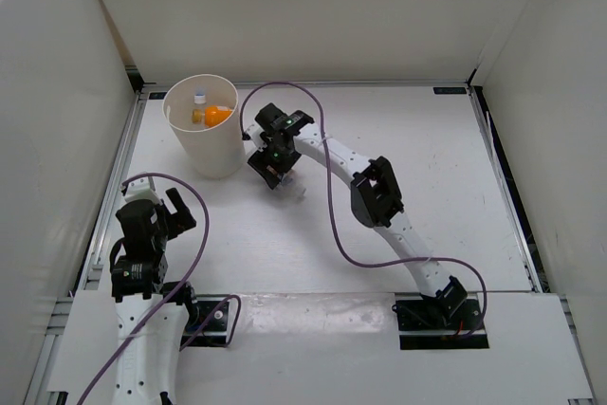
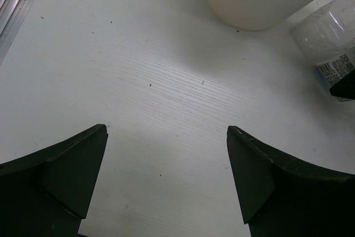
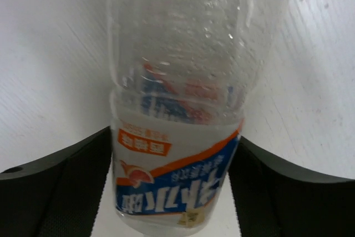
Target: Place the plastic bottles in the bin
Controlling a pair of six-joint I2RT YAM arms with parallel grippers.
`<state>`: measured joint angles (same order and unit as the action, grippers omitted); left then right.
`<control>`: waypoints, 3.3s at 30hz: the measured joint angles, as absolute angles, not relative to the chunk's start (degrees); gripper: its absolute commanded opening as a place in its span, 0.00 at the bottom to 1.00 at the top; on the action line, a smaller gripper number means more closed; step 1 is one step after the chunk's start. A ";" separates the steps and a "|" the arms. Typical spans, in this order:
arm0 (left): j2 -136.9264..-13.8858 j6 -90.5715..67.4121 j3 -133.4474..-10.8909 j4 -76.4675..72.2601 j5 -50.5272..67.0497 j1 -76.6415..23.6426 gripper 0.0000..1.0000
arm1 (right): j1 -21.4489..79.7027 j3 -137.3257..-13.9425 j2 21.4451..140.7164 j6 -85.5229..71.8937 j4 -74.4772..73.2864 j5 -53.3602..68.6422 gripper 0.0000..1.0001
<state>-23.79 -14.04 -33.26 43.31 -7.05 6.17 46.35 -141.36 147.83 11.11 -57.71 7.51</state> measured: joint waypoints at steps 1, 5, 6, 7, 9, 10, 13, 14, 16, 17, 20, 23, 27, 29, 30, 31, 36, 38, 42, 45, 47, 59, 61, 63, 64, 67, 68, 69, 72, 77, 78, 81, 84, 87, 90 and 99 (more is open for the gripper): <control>-23.79 -14.04 -33.26 43.31 -7.05 6.17 0.99 | 46.26 -141.36 147.96 11.62 -58.24 7.18 0.75; -23.79 -14.06 -33.26 43.31 -7.09 6.17 0.99 | 45.80 -141.36 148.03 13.58 -59.75 5.89 0.55; -23.79 -14.06 -33.26 43.31 -7.09 6.17 0.99 | 45.74 -141.36 148.03 13.76 -60.01 5.65 0.53; -23.77 -14.09 -33.26 43.31 -7.11 6.17 0.99 | 45.67 -141.36 148.03 14.06 -60.12 5.50 0.53; -23.77 -14.15 -33.26 43.31 -7.14 6.17 0.99 | 45.41 -141.36 148.03 14.35 -60.16 4.91 0.50; -23.77 -14.20 -33.26 43.31 -7.16 6.17 0.99 | 45.34 -141.36 148.03 14.35 -60.16 4.58 0.47; -23.79 -14.24 -33.26 43.33 -7.29 6.17 0.99 | 45.06 -141.38 148.03 13.65 -60.03 2.83 0.34; -23.79 -14.24 -33.26 43.33 -7.33 6.17 0.99 | 44.73 -141.40 148.03 12.80 -59.79 1.98 0.32; -23.79 -14.24 -33.26 43.33 -7.44 6.13 0.99 | 43.51 -141.45 148.03 10.35 -58.83 0.51 0.19; -23.79 -14.26 -33.26 43.31 -7.46 6.04 0.99 | 42.50 -141.45 148.03 8.80 -58.13 0.16 0.10; -23.79 -14.26 -33.26 43.31 -7.49 6.04 0.99 | 38.15 -141.47 148.03 5.32 -54.15 -1.30 0.00; -23.79 -14.26 -33.26 43.31 -7.49 6.04 0.99 | 33.87 -141.38 147.76 4.27 -47.29 -3.33 0.00; -23.79 -14.26 -33.26 43.31 -7.49 6.04 0.99 | 30.72 -140.68 146.36 3.79 -34.65 -7.25 0.00; -23.79 -14.24 -33.26 43.31 -7.49 6.04 0.99 | 30.83 -140.84 145.64 4.95 -26.59 -9.32 0.00; -23.79 -14.24 -33.26 43.31 -7.49 6.04 0.99 | 31.20 -141.60 145.53 5.56 -23.46 -10.04 0.00; -23.79 -14.24 -33.26 43.29 -7.49 6.04 0.99 | 31.70 -142.78 145.56 6.44 -20.32 -10.52 0.00; -23.79 -14.26 -33.26 43.29 -7.49 6.04 0.99 | 35.40 -145.71 144.79 10.87 -3.62 -9.82 0.00; -23.79 -14.24 -33.26 43.29 -7.49 6.04 0.99 | 37.23 -145.71 144.07 12.32 2.09 -8.32 0.00; -23.79 -14.26 -33.26 43.29 -7.49 6.04 0.99 | 40.93 -145.71 142.61 13.89 11.35 -3.01 0.00; -23.79 -14.26 -33.26 43.29 -7.49 6.04 0.99 | 43.59 -145.71 141.40 13.39 15.53 1.69 0.00; -23.77 -14.28 -33.26 43.31 -7.49 6.04 0.99 | 44.66 -145.69 140.62 11.66 17.52 5.82 0.00; -23.77 -14.50 -33.26 43.31 -7.53 6.04 0.99 | 45.25 -142.17 136.90 -4.75 18.48 34.54 0.08; -23.79 -14.50 -33.26 43.31 -7.64 6.04 0.99 | 45.52 -142.17 137.12 -6.83 17.54 37.23 0.10; -23.79 -14.50 -33.26 43.31 -7.73 6.04 0.99 | 45.91 -142.17 137.38 -8.49 16.47 39.09 0.12; -23.79 -14.50 -33.26 43.31 -7.75 6.04 0.99 | 46.13 -142.17 137.58 -9.02 15.97 39.81 0.12; -23.79 -14.50 -33.23 43.33 -7.75 6.04 0.99 | 46.61 -142.17 138.32 -10.46 14.63 40.25 0.15; -23.79 -14.50 -33.26 43.33 -7.75 6.04 0.99 | 46.74 -142.17 138.63 -10.66 14.09 40.18 0.16; -23.79 -14.50 -33.26 43.33 -7.75 6.04 0.99 | 46.92 -142.17 139.09 -10.70 13.61 39.51 0.18; -23.79 -14.55 -33.26 43.38 -7.77 6.04 0.99 | 47.03 -143.55 141.25 -10.66 12.51 37.08 0.24; -23.79 -14.68 -33.26 43.46 -7.92 6.04 0.99 | 46.94 -144.68 143.74 -10.13 10.72 34.02 0.24; -23.79 -14.70 -33.26 43.46 -7.92 6.04 0.99 | 46.89 -144.66 144.03 -10.11 10.09 33.65 0.26; -23.79 -14.79 -33.26 43.46 -7.92 6.04 0.99 | 46.92 -144.66 144.62 -10.07 9.23 32.29 0.38; -23.79 -14.90 -33.26 43.48 -7.94 6.04 0.99 | 47.00 -144.66 144.66 -9.85 8.97 31.27 0.49; -23.79 -14.92 -33.26 43.48 -7.94 6.04 0.99 | 47.00 -144.66 144.66 -9.61 8.97 30.48 0.71; -23.79 -14.94 -33.26 43.48 -7.94 6.04 0.99 | 47.00 -144.66 144.66 -9.54 8.99 29.32 0.82; -23.79 -14.94 -33.26 43.48 -7.94 6.04 0.99 | 46.98 -144.70 144.66 -8.56 10.28 25.74 0.90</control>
